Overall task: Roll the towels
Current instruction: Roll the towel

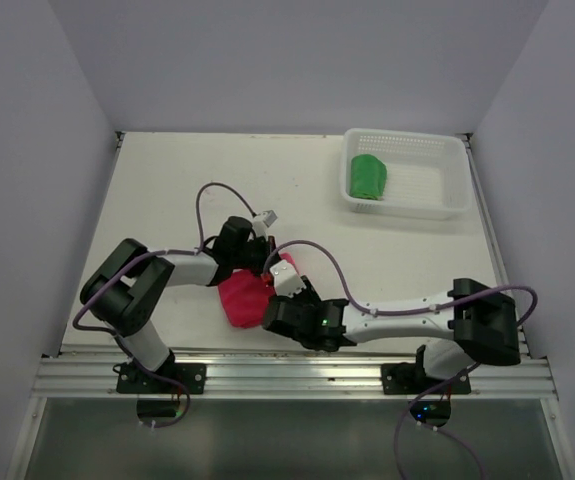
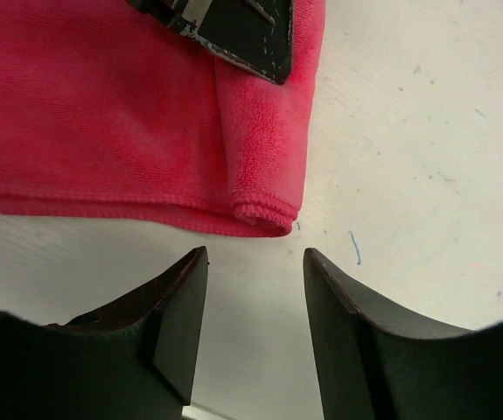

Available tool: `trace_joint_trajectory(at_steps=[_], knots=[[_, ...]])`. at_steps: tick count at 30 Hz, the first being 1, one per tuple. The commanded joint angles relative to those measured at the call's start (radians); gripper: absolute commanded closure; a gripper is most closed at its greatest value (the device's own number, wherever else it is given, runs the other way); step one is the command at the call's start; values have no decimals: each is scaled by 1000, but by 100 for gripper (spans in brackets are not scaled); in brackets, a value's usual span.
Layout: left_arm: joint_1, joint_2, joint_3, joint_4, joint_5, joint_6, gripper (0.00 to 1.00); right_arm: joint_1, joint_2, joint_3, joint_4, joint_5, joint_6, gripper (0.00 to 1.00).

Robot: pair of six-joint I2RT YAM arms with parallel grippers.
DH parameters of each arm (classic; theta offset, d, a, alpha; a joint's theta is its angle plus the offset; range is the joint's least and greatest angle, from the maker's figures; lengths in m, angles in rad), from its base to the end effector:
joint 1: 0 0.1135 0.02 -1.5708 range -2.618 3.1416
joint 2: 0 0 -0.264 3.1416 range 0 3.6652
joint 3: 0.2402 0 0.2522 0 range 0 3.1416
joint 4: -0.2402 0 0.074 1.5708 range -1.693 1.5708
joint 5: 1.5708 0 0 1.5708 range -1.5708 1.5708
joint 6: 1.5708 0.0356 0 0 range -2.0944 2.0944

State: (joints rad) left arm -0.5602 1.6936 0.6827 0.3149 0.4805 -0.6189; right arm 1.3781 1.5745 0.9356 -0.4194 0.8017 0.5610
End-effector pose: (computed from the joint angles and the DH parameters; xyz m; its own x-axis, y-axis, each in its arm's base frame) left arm 0.2575 -0.1809 0.1321 -0.8901 -0.0490 -0.4531 0.3135 0.6560 -0.6866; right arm 0.0829 0.2913 0.1935 -0.4686 -0.4694 -0.7484 -0.4320 0.8607 -0.2694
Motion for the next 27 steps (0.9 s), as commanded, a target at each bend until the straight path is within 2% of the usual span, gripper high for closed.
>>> trace_joint_trajectory(at_steps=[1,3,7,11,20,27], knots=[[13,8,-61,-80,-125,16,100,-40,-146,-69,180,-139,45,48],[14,0,-69,-79,-125,13,100,-72,-189,-122,240,-192,74,47],[14,-31,-87,-69,-134,8,100,-229,-266,-211,338,-384,157,46],[16,-38,-101,-60,-138,5,100,-324,-277,-271,413,-521,220,45],[14,-45,-126,-37,-131,-7,100,-409,-243,-304,533,-614,258,43],[14,-45,-135,-28,-125,-8,100,-432,-176,-284,539,-639,240,42]])
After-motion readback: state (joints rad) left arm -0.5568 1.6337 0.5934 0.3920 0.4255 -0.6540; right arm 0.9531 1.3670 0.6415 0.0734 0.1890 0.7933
